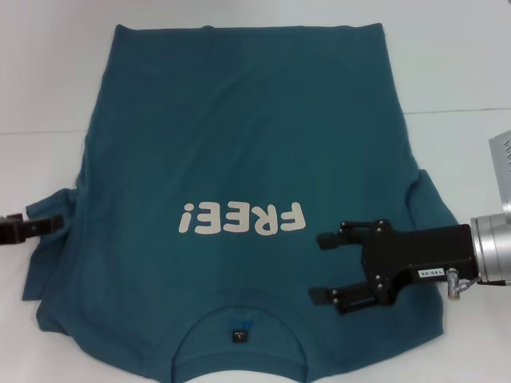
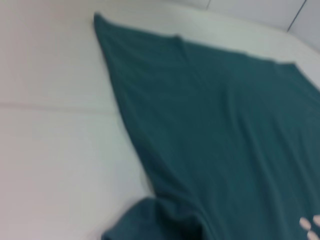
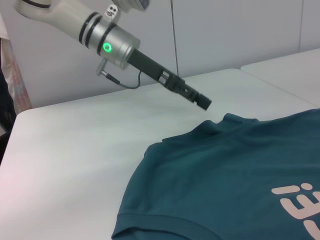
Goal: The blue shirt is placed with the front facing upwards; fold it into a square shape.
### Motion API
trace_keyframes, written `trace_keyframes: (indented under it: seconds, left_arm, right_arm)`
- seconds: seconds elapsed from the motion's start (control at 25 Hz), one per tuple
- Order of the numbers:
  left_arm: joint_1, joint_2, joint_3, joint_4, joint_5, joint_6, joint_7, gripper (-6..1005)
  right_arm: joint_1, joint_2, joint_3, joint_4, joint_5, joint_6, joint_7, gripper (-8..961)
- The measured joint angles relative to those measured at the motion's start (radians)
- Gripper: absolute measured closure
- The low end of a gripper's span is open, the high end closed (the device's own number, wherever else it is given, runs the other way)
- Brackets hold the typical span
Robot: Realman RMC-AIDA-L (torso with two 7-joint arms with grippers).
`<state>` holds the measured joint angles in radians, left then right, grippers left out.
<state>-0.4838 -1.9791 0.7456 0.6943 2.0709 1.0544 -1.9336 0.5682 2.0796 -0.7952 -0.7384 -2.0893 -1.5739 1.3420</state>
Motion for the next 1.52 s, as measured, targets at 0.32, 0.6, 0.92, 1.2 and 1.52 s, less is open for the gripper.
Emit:
trace_keyframes:
  seconds: [0.32, 0.6, 0.92, 1.2, 1.52]
  left_arm:
    - [-0.038, 0.001, 0.008, -0.049, 0.075, -0.038, -0.008, 125]
    - [-0.053, 0.002, 0.014, -0.077, 0.106, -0.088, -0.011, 153]
    - [-0.077, -0.005, 0.015, -0.088, 0.18, -0.107, -0.015, 232]
    - [-0.096, -0.023, 0.014, -0.088, 0.242, -0.136, -0.015, 688]
    - [-0.101, -0.04, 0.01, -0.058, 0.247, -0.139, -0.015, 937]
  right_arm:
    - [0.0, 0.0, -0.002, -0.001, 0.0, 0.003, 0.016, 11]
    - [-0.002, 0.0, -0.002, -0.003, 0.0, 0.003, 0.022, 11]
    - [0.002, 0.0, -0.002, -0.003, -0.001, 0.003, 0.03, 11]
    - [0.004, -0.001, -0.002, -0.003, -0.002, 0.006, 0.042, 11]
    - [0.003, 0.0, -0.002, -0.016, -0.002, 0.006, 0.068, 11]
